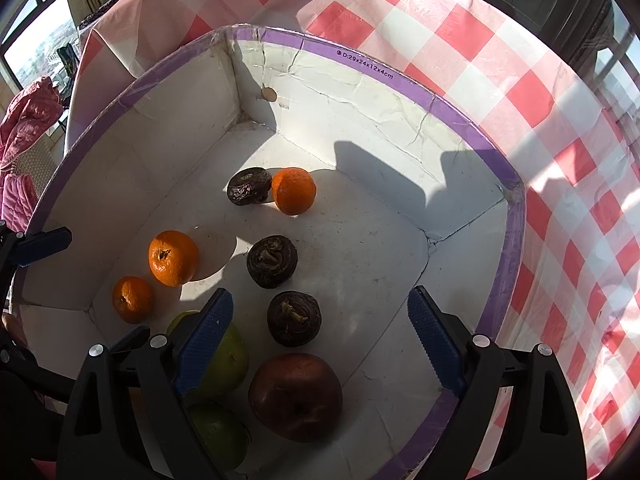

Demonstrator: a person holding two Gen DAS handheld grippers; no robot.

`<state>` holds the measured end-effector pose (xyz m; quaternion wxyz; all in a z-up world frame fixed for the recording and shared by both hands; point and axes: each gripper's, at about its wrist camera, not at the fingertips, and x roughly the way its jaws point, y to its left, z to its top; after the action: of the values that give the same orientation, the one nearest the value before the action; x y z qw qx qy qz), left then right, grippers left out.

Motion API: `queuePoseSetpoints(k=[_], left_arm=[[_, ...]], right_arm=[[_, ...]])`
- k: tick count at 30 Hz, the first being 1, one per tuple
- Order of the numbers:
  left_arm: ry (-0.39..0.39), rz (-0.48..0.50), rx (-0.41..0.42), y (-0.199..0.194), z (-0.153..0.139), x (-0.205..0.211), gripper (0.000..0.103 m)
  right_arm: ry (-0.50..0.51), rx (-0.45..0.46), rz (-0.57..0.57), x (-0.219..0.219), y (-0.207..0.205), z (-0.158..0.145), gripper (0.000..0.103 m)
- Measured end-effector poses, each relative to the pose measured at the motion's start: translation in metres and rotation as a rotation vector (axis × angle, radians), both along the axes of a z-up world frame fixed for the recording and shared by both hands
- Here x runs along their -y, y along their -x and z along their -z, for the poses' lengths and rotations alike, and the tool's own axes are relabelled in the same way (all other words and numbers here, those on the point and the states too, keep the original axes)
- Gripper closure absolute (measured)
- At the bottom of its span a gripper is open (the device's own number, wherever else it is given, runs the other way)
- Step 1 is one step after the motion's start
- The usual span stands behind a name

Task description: Organize fruits

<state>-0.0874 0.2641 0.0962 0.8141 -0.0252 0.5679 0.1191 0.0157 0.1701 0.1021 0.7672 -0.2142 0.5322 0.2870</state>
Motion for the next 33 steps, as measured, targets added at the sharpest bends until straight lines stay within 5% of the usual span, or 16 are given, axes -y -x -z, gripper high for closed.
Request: queuePoseSetpoints(k=[33], left_arm=[[0.003,0.003,-0.045,-0.0055,0.0039,-0.001,0.002]], right_arm=[[-0.036,0.007,0.021,-0.001,-0.0039,-0.0024,0.017]])
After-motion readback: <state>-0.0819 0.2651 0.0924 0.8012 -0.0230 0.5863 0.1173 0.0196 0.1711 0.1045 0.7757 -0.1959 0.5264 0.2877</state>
